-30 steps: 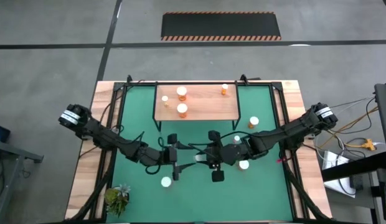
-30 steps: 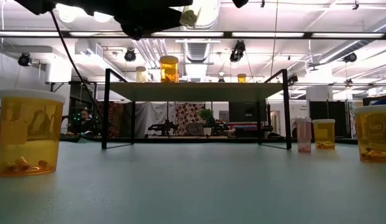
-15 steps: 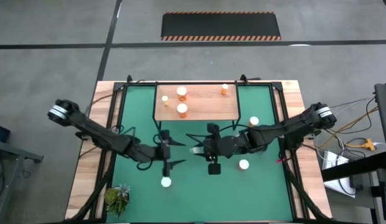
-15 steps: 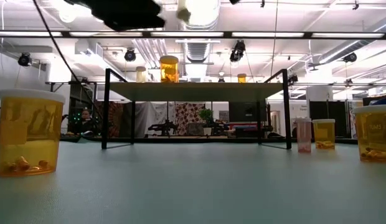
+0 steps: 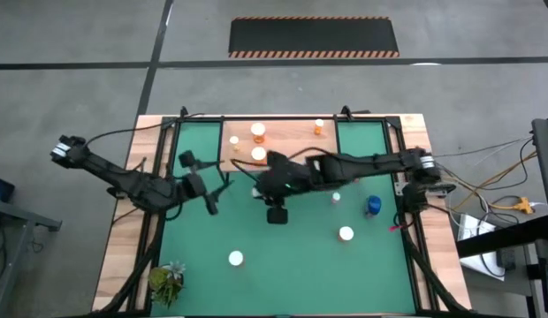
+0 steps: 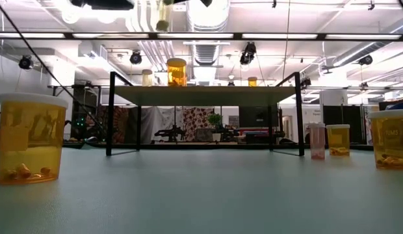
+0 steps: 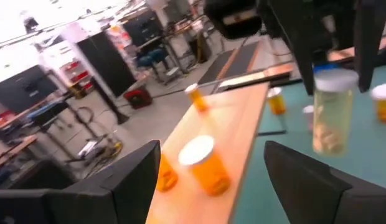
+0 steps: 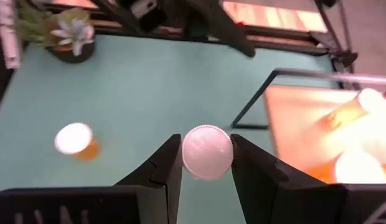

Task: Pick and place medicine bottles onto shelf by color
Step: Put the small green pill bottle on the shelf

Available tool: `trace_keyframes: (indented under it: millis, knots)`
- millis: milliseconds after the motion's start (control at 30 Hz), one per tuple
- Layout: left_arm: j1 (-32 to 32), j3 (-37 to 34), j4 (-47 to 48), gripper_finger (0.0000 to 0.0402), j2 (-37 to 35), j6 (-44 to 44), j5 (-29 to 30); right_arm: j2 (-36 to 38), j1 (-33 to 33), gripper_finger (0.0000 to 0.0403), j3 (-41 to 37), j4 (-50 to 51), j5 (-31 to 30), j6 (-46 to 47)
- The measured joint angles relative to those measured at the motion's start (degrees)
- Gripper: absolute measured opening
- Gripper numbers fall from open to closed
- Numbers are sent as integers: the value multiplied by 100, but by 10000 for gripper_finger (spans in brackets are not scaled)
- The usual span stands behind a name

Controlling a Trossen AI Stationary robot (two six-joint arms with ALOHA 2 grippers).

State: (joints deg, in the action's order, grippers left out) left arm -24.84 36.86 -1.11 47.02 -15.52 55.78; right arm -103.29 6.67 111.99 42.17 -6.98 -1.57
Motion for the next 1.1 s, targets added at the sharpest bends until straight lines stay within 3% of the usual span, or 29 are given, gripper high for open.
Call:
trace_keyframes:
  millis: [333,567,1100]
  knots:
    - [2,-437,-501,270,-896,-459,111,-1394,-590,106,2271,1069,460,-370]
    - [2,-489,-549,270,-1188,-456,112,-1582,-1007,106,2198,803,706,-381]
    - [0,-487,-624,270,-1078,-505,87,-1940,-1522,106,2171,384,798,-448]
